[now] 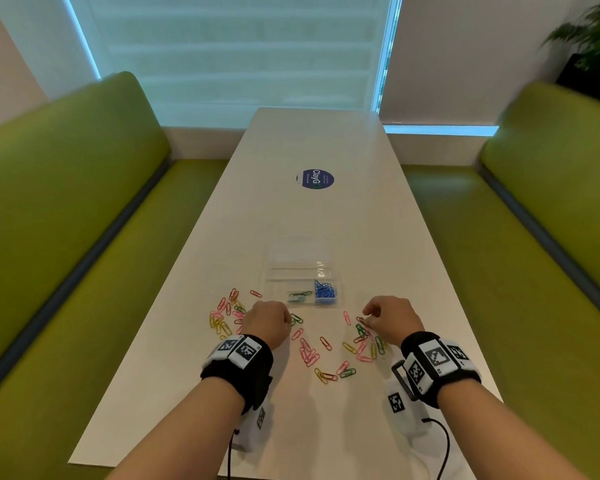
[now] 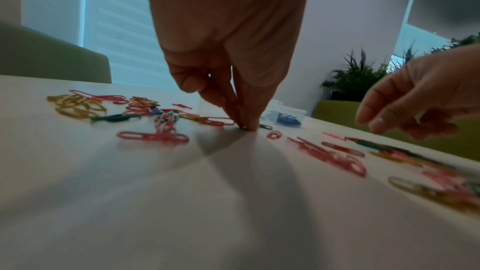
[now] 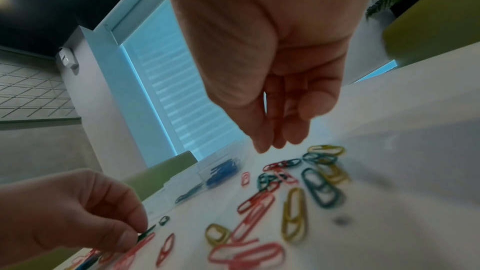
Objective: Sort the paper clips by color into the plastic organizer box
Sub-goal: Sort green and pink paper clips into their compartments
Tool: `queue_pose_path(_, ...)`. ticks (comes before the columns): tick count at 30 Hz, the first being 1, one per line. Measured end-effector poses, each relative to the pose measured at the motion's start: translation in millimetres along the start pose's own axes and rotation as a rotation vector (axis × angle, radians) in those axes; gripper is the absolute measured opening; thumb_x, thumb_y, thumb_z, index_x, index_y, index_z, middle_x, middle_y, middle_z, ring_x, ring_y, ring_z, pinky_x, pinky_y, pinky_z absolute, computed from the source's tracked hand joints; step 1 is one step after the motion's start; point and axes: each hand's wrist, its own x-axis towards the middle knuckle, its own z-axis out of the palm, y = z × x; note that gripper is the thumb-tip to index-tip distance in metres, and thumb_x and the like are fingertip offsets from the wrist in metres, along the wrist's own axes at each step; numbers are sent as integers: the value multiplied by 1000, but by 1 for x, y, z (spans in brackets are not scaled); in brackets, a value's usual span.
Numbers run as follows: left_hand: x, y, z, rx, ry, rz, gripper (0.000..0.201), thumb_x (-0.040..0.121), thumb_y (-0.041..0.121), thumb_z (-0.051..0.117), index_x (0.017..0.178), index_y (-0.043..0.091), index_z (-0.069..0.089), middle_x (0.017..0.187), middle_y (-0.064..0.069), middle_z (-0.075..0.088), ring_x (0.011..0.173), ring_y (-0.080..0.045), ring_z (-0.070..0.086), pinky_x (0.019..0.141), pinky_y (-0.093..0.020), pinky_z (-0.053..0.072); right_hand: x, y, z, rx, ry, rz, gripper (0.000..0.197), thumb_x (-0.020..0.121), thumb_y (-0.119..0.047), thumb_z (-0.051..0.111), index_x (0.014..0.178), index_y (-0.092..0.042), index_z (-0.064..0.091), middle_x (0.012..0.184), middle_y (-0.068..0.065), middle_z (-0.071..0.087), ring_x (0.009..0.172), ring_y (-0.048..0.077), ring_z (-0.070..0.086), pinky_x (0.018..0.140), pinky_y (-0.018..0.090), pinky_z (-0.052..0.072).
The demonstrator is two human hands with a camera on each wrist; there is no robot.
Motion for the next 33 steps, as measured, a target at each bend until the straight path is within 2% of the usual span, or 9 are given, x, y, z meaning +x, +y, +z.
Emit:
queue_pose_path(2, -1, 1, -2, -43, -28, -13, 21, 86, 11, 52, 89, 14, 73, 99, -4, 69, 94, -20, 65, 81, -32, 56, -2, 1, 1, -7, -6, 8, 18, 87, -19, 61, 104, -19, 68, 110, -1, 66, 102, 15, 60, 91, 30, 51)
queue_pose_path(5, -2, 2, -3, -87, -88, -34, 25, 79, 4, 51, 65, 13, 70, 81, -4, 69, 81, -20, 66, 66, -27, 54, -4, 1, 3, -7, -10, 17, 16, 87, -18, 62, 101, -20, 69, 108, -1, 66, 100, 15, 61, 90, 32, 52)
queue_pose_path(8, -2, 2, -2, -129, -116, -58, 21, 80, 7, 56, 68, 12, 73, 81, -3, 70, 80, -18, 67, 68, -27, 57, -7, 1, 5, -1, -27, 21, 15, 86, -17, 62, 99, -20, 69, 106, -1, 67, 97, 15, 63, 89, 34, 53)
queue_pose_path(10, -2, 2, -1, -127, -125, -55, 21, 79, 9, 57, 64, 12, 70, 76, -3, 69, 76, -19, 66, 66, -27, 56, -8, 0, 5, 1, -29, 15, 15, 86, -16, 62, 99, -20, 69, 106, -1, 67, 96, 16, 64, 89, 34, 54)
queue_pose_path(14, -6, 2, 2, -66, -109, -21, 14, 80, 17, 62, 84, 16, 76, 92, 1, 73, 88, -17, 67, 79, -31, 58, -11, -3, 5, -5, -15, 12, 16, 87, -16, 61, 101, -19, 69, 107, -1, 66, 98, 16, 62, 89, 32, 53)
queue_pose_path(20, -5, 5, 1, -82, -52, 47, 8, 84, 23, 63, 87, 20, 70, 99, -3, 69, 99, -16, 58, 88, -35, 53, -15, -5, 11, -67, -23, 68, 17, 84, -32, 66, 94, -19, 69, 101, -1, 68, 95, 16, 63, 85, 30, 52)
queue_pose_path(23, 0, 8, -9, -112, 61, 51, 13, 88, 23, 58, 97, 21, 67, 102, -3, 64, 103, -17, 53, 86, -31, 48, -13, -8, 13, -83, -14, 98, 19, 83, -36, 67, 92, -19, 68, 98, -1, 69, 93, 16, 64, 82, 30, 53)
queue_pose_path(26, 8, 11, -21, -122, 147, 41, 17, 89, 23, 55, 102, 23, 67, 106, -4, 61, 103, -19, 56, 86, -31, 47, -10, -11, 14, -109, -14, 114, 18, 83, -30, 65, 95, -18, 69, 100, 0, 69, 94, 17, 64, 81, 29, 52)
queue_pose_path(33, 34, 18, -32, -104, 177, 30, 23, 93, 25, 52, 111, 24, 67, 115, -8, 55, 99, -24, 61, 90, -32, 47, -6, -17, 16, -116, -22, 128, 17, 84, -26, 60, 95, -18, 69, 100, 0, 69, 95, 18, 64, 84, 30, 53)
